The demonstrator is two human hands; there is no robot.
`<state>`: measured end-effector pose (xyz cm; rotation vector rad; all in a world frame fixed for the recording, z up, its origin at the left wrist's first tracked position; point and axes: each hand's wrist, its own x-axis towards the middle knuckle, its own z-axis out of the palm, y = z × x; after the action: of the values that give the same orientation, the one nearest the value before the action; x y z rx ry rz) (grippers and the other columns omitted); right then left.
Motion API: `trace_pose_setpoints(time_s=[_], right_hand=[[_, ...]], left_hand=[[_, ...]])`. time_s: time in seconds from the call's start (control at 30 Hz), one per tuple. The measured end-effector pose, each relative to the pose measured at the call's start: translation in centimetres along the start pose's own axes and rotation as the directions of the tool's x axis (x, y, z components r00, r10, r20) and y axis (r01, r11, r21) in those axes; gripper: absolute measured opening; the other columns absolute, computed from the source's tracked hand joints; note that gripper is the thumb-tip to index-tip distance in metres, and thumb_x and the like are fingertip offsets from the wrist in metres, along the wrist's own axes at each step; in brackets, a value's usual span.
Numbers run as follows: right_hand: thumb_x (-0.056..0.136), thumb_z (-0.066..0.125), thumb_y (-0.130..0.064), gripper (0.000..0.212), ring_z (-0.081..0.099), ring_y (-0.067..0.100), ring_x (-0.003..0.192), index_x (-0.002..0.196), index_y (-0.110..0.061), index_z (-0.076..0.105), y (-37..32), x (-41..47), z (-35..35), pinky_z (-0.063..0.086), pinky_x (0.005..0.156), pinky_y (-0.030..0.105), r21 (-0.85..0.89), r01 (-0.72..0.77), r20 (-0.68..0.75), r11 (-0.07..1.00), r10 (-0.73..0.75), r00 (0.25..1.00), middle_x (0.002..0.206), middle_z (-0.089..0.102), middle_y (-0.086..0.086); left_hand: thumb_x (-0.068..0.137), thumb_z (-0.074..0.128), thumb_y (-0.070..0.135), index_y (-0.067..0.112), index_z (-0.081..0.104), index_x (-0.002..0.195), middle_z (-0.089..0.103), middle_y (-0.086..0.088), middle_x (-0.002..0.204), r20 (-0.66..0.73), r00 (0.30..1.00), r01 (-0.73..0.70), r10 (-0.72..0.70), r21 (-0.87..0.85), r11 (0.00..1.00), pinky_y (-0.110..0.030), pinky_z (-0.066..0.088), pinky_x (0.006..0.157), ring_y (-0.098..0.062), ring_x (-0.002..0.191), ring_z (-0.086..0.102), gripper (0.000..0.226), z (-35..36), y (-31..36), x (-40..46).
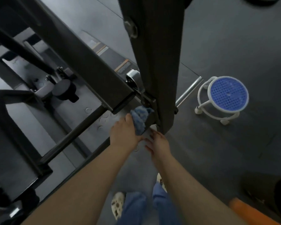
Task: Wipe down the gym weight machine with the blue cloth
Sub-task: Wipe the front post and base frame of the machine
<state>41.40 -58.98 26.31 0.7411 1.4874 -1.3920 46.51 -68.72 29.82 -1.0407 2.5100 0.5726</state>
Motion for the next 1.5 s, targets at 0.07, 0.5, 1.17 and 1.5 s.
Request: trace_pose_setpoints(time_s=[0.07, 0.5, 1.17, 1.5], right_hand=[[0.101, 0.038, -0.021, 0.035, 0.054, 0.022, 0.109, 0.134, -0.011, 0.047, 0.4, 1.3, -0.4, 0.043, 0.083, 0.035, 0.108, -0.071, 0.001, 0.992, 0.071, 0.997, 0.13, 0.05, 0.006], [0.086, 0.032, -0.073, 0.081, 0.009, 0.041, 0.143, 0.151, -0.029, 0.013, 4.4, 5.8, 2.2, 0.013, 0.112, 0.059, 0.362, -0.38, 0.245, 0.851, 0.306, 0.92, 0.159, -0.001, 0.008], [0.099, 0.043, -0.017, 0.029, 0.043, 0.009, 0.046, 0.073, -0.01, 0.051, 3.3, 7.4, 2.7, 0.033, 0.033, 0.015, 0.498, -0.217, 0.229, 0.84, 0.114, 0.967, 0.06, 0.047, 0.005], [0.1, 0.037, -0.026, 0.031, 0.064, 0.022, 0.097, 0.111, -0.011, 0.061, -0.3, 1.6, 3.1, 0.051, 0.084, 0.035, 0.466, 0.105, 0.13, 0.878, -0.186, 0.974, 0.101, 0.068, 0.008]], left_hand=[[0.069, 0.076, 0.046, 0.009, 0.039, 0.121, 0.053, -0.012, 0.121, 0.095, 0.995, 0.051, -0.043, -0.087, 0.995, -0.034, 0.043, 0.086, -0.028, 0.111, 0.052, 0.074, -0.5, 0.0, 1.2], [0.067, 0.083, 0.022, 0.027, 0.044, 0.118, 0.056, 0.006, 0.119, 0.377, 0.925, 0.113, 0.052, -0.402, 0.909, -0.032, 0.043, 0.099, -0.014, 0.109, 0.054, 0.065, -1.9, -1.3, 3.0], [0.092, 0.052, 0.041, 0.003, -0.006, 0.148, 0.005, -0.014, 0.156, -0.166, 0.969, -0.119, 0.181, 0.326, 0.938, -0.034, 0.011, 0.116, -0.026, 0.144, 0.008, 0.089, 1.4, 0.8, 0.2], [0.096, 0.048, 0.03, 0.004, 0.004, 0.148, 0.027, -0.016, 0.146, -0.228, 0.965, -0.078, 0.132, 0.233, 0.969, -0.036, 0.033, 0.103, -0.029, 0.129, 0.037, 0.072, 1.8, 3.0, 2.1]])
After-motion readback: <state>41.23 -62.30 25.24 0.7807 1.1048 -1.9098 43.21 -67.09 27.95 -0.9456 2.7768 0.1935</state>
